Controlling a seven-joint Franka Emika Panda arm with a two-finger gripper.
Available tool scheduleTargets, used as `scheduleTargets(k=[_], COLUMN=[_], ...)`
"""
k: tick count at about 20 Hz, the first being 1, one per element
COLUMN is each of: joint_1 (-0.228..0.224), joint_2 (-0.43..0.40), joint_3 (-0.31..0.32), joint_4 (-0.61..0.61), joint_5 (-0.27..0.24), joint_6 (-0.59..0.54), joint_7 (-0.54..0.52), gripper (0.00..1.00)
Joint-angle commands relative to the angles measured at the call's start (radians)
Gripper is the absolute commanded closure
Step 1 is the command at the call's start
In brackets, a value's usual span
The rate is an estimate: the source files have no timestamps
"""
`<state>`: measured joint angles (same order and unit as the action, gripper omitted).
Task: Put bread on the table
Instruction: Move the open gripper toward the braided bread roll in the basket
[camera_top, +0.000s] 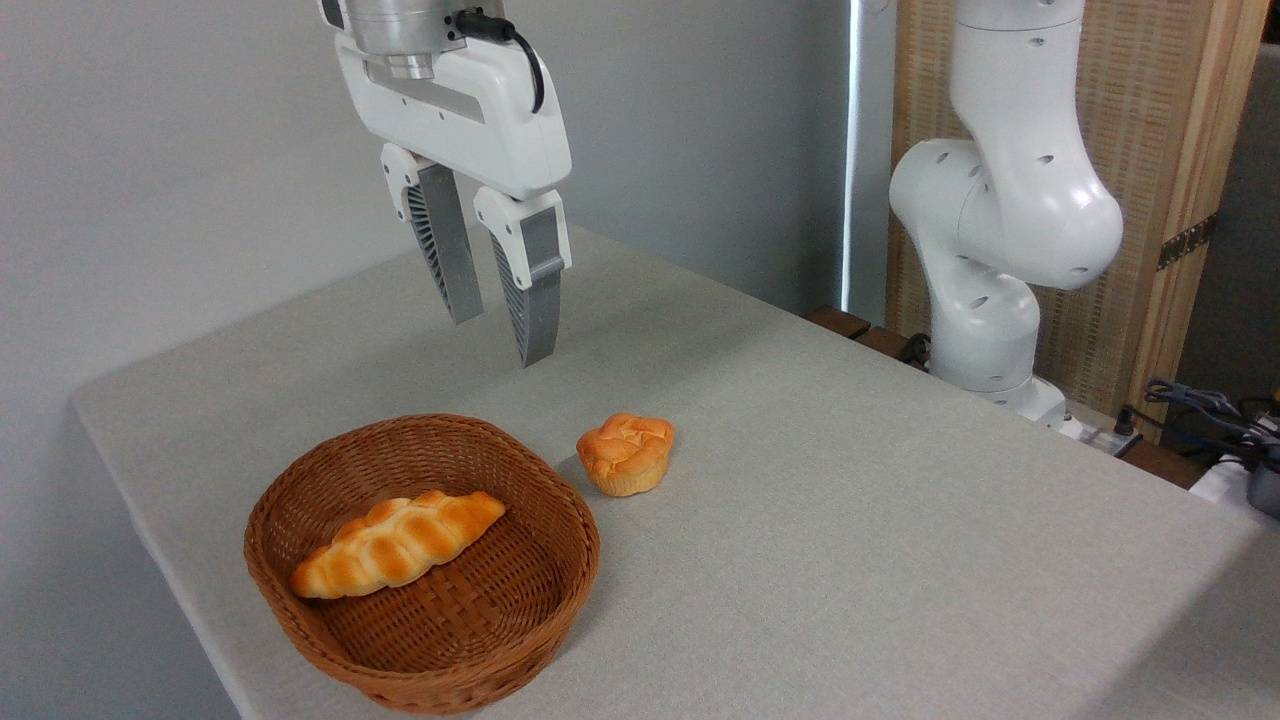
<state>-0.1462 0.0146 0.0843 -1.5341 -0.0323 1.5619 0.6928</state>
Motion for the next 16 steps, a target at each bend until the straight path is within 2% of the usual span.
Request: scheduleTargets(k=[1,11,16], joint_1=[-0.004,-0.006,-0.006], joint_2=[0.007,0.013,0.011], joint_3=[0.014,0.005,0.006], joint_4=[0.022,0.022,0.005], joint_5=[-0.015,-0.017,-0.017], joint_6=[-0.009,-0.006,0.044], joint_7=[-0.010,-0.013,-0.012], gripper=[0.00,0.00,0.00])
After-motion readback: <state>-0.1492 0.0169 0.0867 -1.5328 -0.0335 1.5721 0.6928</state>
